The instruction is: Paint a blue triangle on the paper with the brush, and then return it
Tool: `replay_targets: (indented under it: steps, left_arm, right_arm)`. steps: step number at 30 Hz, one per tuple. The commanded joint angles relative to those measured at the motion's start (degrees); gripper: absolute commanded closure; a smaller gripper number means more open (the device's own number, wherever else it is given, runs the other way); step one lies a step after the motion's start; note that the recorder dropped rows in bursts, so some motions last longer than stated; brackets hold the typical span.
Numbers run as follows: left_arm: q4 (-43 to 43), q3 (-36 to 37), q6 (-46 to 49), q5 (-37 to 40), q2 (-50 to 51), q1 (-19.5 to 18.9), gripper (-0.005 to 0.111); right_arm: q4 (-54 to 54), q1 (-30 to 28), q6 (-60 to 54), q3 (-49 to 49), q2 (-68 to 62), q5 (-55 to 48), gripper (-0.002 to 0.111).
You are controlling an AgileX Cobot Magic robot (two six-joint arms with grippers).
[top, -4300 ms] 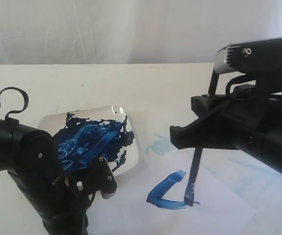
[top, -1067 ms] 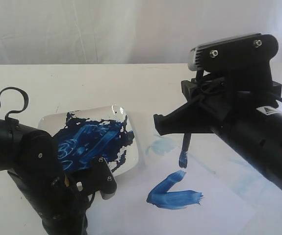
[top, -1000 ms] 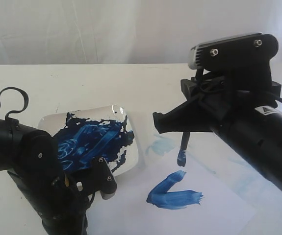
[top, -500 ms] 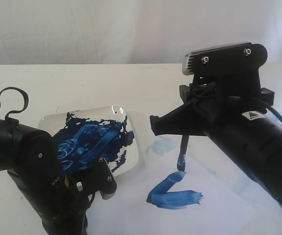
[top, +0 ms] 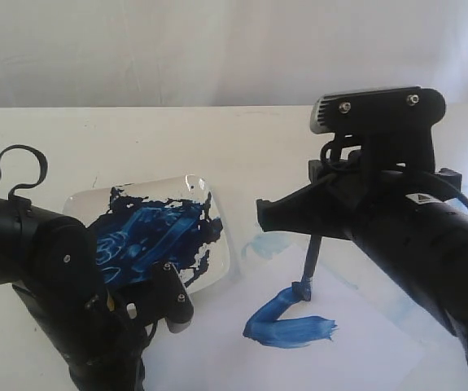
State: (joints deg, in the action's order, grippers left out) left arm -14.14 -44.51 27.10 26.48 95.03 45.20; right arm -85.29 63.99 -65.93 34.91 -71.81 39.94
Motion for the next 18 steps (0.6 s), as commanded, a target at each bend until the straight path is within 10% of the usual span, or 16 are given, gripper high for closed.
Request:
replay_targets:
  steps: [1,18]
  left_arm:
    - [-0.6,0.5,-0.1,2.8,0.3,0.1,0.107]
    - [-0.6,0.5,-0.1,2.8,0.3,0.1,0.107]
  right_arm:
    - [-5.7,0.0,-4.3,-0.2,-0.2,-0.8,0.108]
    - [-14.3,0.0,-13.1,-0.2,5.3,0.9,0.108]
